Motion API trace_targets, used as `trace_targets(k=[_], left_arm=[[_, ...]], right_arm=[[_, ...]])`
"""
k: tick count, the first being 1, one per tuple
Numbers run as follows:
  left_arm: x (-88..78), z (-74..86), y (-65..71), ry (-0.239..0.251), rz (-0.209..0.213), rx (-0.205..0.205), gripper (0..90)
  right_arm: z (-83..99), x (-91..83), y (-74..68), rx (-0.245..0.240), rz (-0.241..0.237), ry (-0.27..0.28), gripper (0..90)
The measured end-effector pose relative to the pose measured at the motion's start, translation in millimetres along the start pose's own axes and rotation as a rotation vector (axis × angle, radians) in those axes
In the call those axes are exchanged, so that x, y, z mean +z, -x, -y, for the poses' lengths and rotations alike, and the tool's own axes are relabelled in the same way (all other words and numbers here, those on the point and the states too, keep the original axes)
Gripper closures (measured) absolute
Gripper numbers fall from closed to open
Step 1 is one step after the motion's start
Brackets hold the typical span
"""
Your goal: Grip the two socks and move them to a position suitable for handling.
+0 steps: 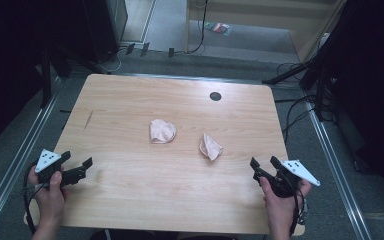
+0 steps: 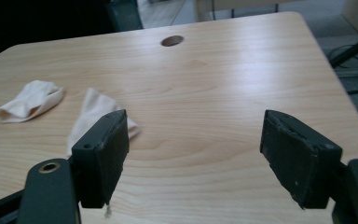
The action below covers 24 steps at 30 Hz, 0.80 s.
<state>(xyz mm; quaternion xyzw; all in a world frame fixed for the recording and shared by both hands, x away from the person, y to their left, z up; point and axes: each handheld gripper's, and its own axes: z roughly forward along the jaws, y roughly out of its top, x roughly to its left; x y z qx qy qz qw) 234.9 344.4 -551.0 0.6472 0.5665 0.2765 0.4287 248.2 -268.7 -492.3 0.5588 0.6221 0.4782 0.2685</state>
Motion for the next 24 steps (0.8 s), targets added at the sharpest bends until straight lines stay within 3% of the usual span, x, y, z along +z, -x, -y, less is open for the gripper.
trace_targets(k=[3,10,19,24], left_arm=[[-0.3,-0.3,-0.1,-0.011,0.003,0.01,13.7],[-0.2,-0.2,-0.6,-0.006,0.007,0.003,13.7],[0.3,-0.1,-0.3,-0.007,0.007,0.007,13.8],[0.5,-0.2,-0.4,-0.008,0.01,0.005,14.0]], right_arm=[[-7.7,7.4,-20.7,-0.047,-0.047,-0.006,24.4],[-16.0,25.0,-49.0,-0.092,-0.107,-0.023,25.0],[-19.8,49.1,-77.7,-0.137,-0.151,-0.039,26.1],[-22.9,59.1,-85.5,-0.141,-0.181,-0.051,26.6]])
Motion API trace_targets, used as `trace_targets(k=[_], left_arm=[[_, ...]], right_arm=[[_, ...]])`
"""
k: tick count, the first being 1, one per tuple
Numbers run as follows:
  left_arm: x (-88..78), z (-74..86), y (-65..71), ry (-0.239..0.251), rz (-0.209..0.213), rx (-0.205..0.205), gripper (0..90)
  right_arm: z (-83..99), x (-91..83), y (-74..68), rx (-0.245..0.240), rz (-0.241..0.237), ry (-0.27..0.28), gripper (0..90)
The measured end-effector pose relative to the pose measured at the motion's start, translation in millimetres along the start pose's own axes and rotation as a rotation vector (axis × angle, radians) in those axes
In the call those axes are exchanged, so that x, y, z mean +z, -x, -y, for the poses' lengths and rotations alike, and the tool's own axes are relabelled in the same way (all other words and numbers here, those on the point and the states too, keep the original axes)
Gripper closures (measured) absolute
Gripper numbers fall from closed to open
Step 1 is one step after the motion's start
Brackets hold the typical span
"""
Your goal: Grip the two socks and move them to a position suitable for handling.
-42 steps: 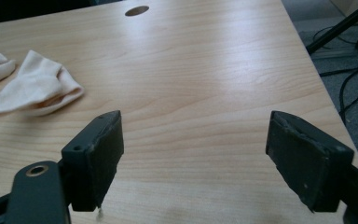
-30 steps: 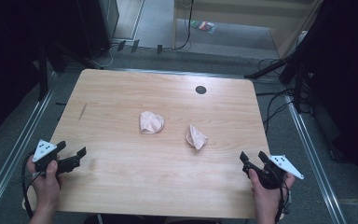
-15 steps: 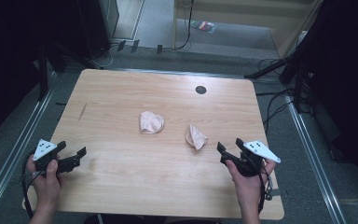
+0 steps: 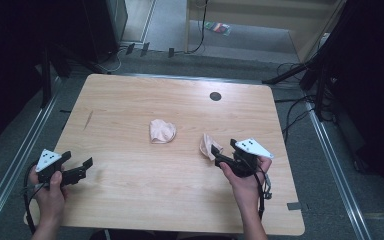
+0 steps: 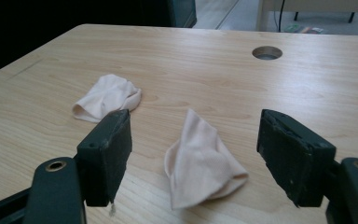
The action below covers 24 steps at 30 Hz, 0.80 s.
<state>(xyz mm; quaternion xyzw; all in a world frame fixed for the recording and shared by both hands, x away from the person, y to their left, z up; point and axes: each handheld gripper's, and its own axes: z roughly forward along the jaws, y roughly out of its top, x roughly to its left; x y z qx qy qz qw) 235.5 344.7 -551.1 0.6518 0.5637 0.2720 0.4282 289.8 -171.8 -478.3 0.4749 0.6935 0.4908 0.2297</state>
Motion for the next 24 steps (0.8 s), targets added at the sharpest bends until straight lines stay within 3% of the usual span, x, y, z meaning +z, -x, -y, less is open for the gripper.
trace_targets(k=[8,13,18,24], left_arm=[[0.5,-0.5,-0.3,-0.013,-0.003,-0.001,13.9],[2.7,-1.7,-2.9,-0.022,-0.006,-0.029,13.9],[3.3,-1.9,-3.3,-0.022,-0.004,-0.033,13.9],[3.5,-2.0,-3.5,-0.025,-0.007,-0.037,13.9]], right_arm=[[-7.8,23.4,-5.9,-0.035,-0.003,-0.025,26.8],[1.3,43.9,-11.6,-0.056,0.008,-0.085,28.4],[12.2,57.8,-16.9,-0.089,0.004,-0.147,28.2],[23.8,70.3,-17.5,-0.112,0.036,-0.197,28.8]])
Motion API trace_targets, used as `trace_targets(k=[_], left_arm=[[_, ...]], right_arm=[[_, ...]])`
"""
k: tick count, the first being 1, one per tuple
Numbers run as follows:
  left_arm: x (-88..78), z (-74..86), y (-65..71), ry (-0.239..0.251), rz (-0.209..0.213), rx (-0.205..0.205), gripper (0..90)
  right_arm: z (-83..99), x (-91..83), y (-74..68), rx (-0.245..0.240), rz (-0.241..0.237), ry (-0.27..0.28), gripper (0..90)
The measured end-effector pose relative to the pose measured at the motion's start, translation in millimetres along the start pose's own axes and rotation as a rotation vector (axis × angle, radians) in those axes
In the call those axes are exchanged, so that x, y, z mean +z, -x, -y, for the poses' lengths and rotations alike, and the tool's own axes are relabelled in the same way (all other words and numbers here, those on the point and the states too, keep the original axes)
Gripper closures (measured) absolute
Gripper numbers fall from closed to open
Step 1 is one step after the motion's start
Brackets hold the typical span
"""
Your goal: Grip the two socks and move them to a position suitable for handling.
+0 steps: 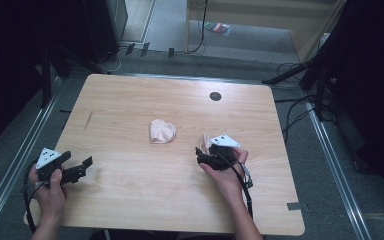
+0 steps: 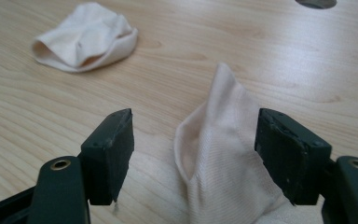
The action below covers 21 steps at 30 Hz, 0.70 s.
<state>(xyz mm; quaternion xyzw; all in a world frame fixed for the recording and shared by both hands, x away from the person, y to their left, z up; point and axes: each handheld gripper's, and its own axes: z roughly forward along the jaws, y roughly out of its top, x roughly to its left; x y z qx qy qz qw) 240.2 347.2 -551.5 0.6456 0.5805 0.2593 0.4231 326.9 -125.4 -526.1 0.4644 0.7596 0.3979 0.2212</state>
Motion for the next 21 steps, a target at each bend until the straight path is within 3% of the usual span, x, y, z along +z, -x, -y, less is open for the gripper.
trace_targets(k=[6,7,8,9,10,12,13,18,21], left_arm=[[0.4,-0.4,-0.7,-0.007,-0.004,-0.005,13.9],[0.6,-0.5,-0.6,-0.009,-0.004,-0.003,13.9],[0.6,-0.5,-0.6,-0.009,-0.004,-0.003,13.9],[0.8,-0.6,-0.3,-0.011,-0.007,0.0,13.9],[0.8,-0.6,-0.3,-0.011,-0.007,0.0,13.9],[1.0,-0.5,0.8,-0.008,-0.017,0.002,13.9],[0.8,-0.6,2.1,-0.003,-0.028,0.01,13.9],[-0.4,-4.3,8.1,0.018,-0.024,0.001,13.8],[-3.0,-10.4,21.4,0.036,-0.015,0.03,13.8]], right_arm=[[5.0,8.3,0.8,-0.03,0.052,-0.033,42.6],[6.8,10.1,1.3,-0.027,0.082,-0.049,52.1],[6.8,10.1,1.3,-0.027,0.082,-0.049,52.1],[9.2,9.4,3.4,-0.02,0.106,-0.033,63.9],[9.2,9.4,3.4,-0.02,0.106,-0.033,63.9],[11.7,6.6,6.2,-0.003,0.143,-0.006,80.3],[12.8,2.4,10.5,0.021,0.14,0.009,86.2],[8.7,-10.5,17.8,0.066,0.137,0.068,87.3],[0.1,-28.8,16.9,0.087,0.118,0.116,87.4]])
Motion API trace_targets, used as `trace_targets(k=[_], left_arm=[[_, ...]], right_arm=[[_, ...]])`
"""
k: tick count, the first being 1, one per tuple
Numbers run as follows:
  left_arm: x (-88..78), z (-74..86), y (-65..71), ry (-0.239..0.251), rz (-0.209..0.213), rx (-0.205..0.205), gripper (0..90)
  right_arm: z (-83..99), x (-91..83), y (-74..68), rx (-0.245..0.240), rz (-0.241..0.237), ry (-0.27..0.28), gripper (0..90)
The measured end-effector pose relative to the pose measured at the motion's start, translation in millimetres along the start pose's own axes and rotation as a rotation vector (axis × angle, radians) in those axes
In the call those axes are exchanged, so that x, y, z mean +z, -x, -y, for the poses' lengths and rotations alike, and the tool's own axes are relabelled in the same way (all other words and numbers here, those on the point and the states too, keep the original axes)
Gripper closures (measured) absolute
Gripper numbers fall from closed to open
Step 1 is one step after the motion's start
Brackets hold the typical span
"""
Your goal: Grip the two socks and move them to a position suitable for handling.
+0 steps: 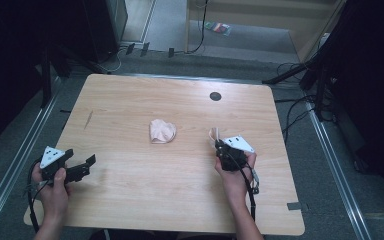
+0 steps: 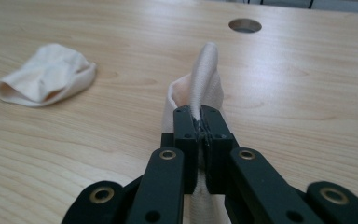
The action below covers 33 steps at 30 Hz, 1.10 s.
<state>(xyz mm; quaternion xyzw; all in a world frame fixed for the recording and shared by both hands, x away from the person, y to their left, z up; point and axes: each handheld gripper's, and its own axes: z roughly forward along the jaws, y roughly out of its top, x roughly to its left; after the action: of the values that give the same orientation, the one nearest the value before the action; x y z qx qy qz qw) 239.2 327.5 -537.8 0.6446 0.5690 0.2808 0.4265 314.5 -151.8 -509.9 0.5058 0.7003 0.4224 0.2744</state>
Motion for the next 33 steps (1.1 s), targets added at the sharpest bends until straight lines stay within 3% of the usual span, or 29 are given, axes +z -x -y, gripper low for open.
trace_targets(k=[4,9,10,11,14,15,17,19,24,33], left_arm=[[-5.1,-8.0,14.4,0.031,0.032,0.005,13.6],[-5.7,-10.4,31.8,0.025,0.083,0.006,12.2],[-4.7,-11.6,42.5,0.022,0.099,0.021,12.0],[-4.7,-11.6,42.5,0.022,0.099,0.021,11.9],[-1.2,-17.3,63.9,0.022,0.124,0.048,11.7],[-1.2,-17.3,63.9,0.022,0.124,0.048,11.6],[0.5,-23.7,80.6,0.029,0.14,0.063,11.6],[1.1,-25.6,86.1,0.033,0.149,0.071,11.5],[6.4,-27.8,115.2,0.034,0.205,0.102,11.3],[12.2,-13.0,127.6,-0.012,0.284,0.14,11.1]], right_arm=[[-8.1,-16.4,-5.2,0.019,-0.024,0.029,87.4],[-8.9,-28.8,-14.4,0.035,-0.059,0.034,87.4],[-8.7,-34.6,-20.7,0.025,-0.063,0.034,87.4],[-8.7,-34.6,-20.7,0.025,-0.063,0.034,87.4],[-8.3,-43.1,-31.5,0.008,-0.075,0.036,87.4],[-8.3,-43.1,-31.5,0.008,-0.075,0.036,87.4],[-6.7,-47.0,-37.8,0.021,-0.081,0.031,87.4],[-6.1,-47.8,-40.1,0.016,-0.081,0.032,87.3],[-3.9,-51.1,-50.6,0.011,-0.101,0.036,87.3],[7.5,-48.0,-68.5,0.0,-0.143,0.018,87.1]])
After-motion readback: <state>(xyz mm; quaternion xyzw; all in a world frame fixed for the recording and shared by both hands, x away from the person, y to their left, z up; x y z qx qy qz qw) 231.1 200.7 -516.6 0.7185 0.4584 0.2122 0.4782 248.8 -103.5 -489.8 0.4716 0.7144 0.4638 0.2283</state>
